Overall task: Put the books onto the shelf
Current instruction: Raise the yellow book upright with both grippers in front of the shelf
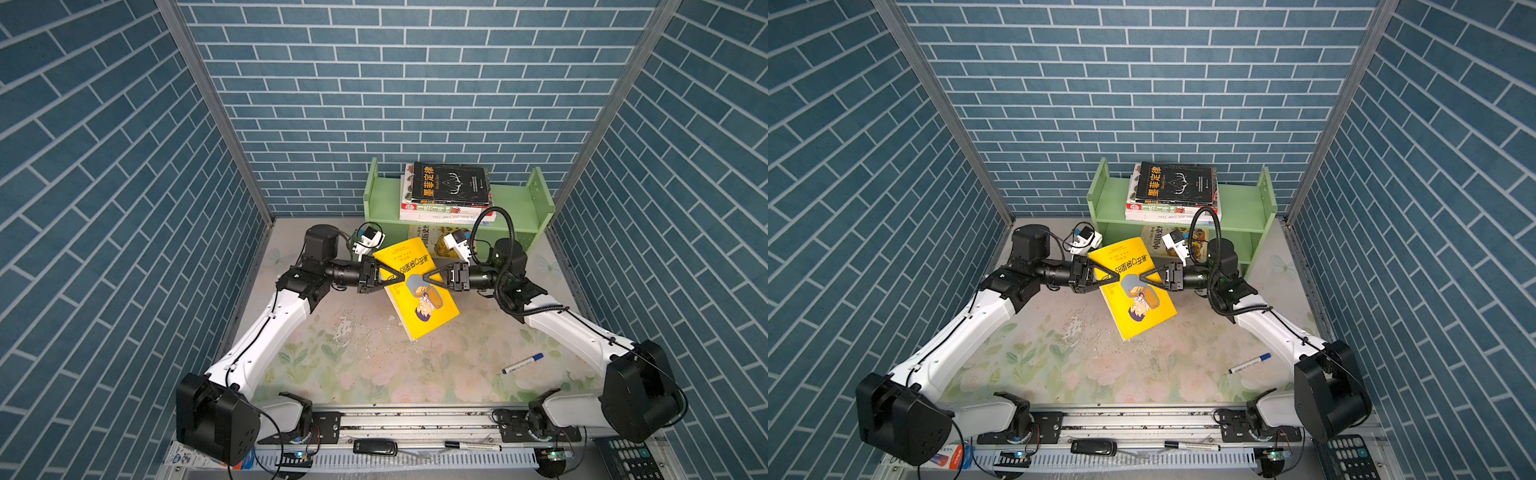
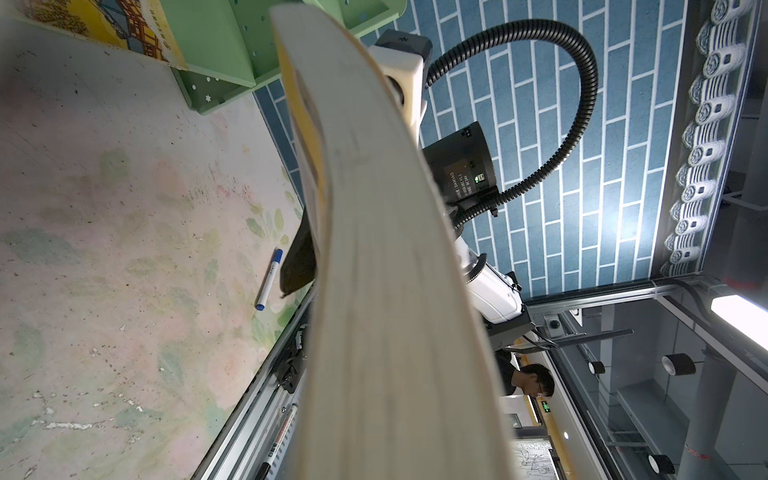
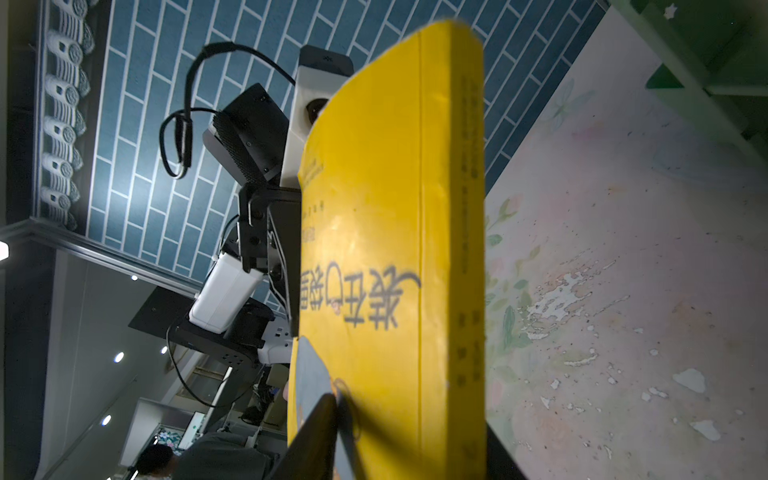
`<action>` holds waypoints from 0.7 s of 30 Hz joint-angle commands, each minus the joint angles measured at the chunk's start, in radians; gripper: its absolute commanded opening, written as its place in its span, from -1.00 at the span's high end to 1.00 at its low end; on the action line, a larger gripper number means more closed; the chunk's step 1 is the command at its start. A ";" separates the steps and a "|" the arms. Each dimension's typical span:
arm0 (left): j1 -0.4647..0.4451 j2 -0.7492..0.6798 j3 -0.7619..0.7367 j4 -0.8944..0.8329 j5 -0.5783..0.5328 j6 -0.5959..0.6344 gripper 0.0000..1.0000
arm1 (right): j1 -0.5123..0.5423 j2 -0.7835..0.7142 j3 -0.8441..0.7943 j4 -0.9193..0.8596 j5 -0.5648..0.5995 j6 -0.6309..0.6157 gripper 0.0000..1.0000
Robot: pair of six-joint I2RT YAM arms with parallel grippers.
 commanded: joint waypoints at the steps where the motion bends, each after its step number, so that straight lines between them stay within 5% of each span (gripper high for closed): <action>1: -0.011 0.014 0.076 0.010 0.084 0.074 0.80 | 0.005 -0.026 -0.013 0.041 0.002 0.037 0.39; 5: -0.011 0.059 0.131 -0.101 0.079 0.153 0.70 | 0.005 -0.033 -0.026 0.053 0.011 0.049 0.56; 11: -0.002 0.111 0.176 -0.182 0.000 0.199 0.25 | 0.005 -0.037 -0.048 0.128 0.030 0.102 0.89; 21: 0.023 0.043 0.123 -0.115 -0.387 0.153 -0.47 | 0.005 -0.118 -0.080 0.212 0.325 0.142 1.00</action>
